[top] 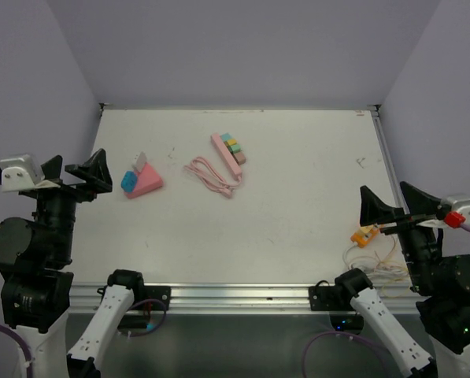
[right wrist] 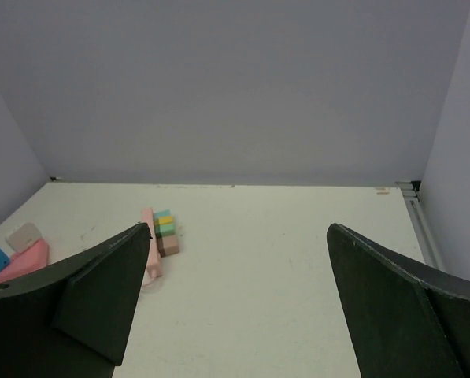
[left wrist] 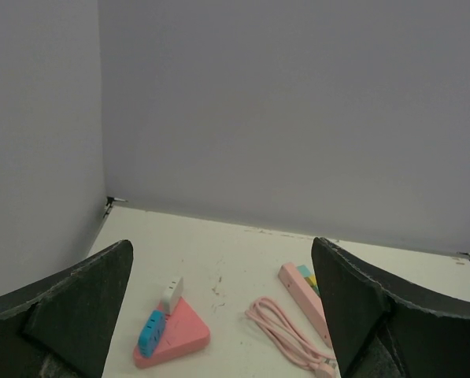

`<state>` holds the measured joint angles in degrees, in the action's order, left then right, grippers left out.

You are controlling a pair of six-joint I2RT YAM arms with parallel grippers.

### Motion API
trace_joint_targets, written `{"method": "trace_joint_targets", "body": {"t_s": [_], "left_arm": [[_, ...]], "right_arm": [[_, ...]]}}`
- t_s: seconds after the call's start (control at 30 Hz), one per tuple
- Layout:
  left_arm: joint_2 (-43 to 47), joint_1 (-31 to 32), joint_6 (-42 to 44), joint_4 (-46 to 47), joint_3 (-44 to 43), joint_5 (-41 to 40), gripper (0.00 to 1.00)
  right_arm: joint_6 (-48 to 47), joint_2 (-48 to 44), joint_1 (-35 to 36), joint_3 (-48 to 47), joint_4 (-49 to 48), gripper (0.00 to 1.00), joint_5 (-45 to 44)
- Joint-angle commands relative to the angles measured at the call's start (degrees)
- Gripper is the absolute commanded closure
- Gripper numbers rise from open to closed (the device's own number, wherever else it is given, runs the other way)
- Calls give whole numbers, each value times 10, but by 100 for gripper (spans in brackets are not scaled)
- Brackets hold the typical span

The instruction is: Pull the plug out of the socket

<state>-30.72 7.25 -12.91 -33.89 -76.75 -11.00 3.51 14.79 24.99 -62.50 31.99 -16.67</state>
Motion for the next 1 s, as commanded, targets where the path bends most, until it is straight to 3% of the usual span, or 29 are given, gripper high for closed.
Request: {"method": "trace_joint_targets", "body": {"t_s": [0.0, 0.17, 0.5, 0.73, 0.83, 0.97], "left_arm": [[4, 2, -9, 23, 14, 19, 0], [6, 2, -14, 31, 34, 28, 0], [13, 2, -19, 58, 121, 41, 0], [6, 2, -12, 70, 198, 49, 0], [6, 2, -5, 77, 247, 52, 0], [8, 2, -2, 96, 300, 58, 0]], "right_arm": [[23, 39, -2, 1, 12, 1, 9], [71, 83, -2, 16, 35, 1, -9], [301, 257, -2, 48, 197, 1, -174], [424, 349, -4, 106, 249, 1, -288], [454, 375, -20, 132, 252, 1, -290], [460, 396, -116, 163, 238, 1, -225]]}}
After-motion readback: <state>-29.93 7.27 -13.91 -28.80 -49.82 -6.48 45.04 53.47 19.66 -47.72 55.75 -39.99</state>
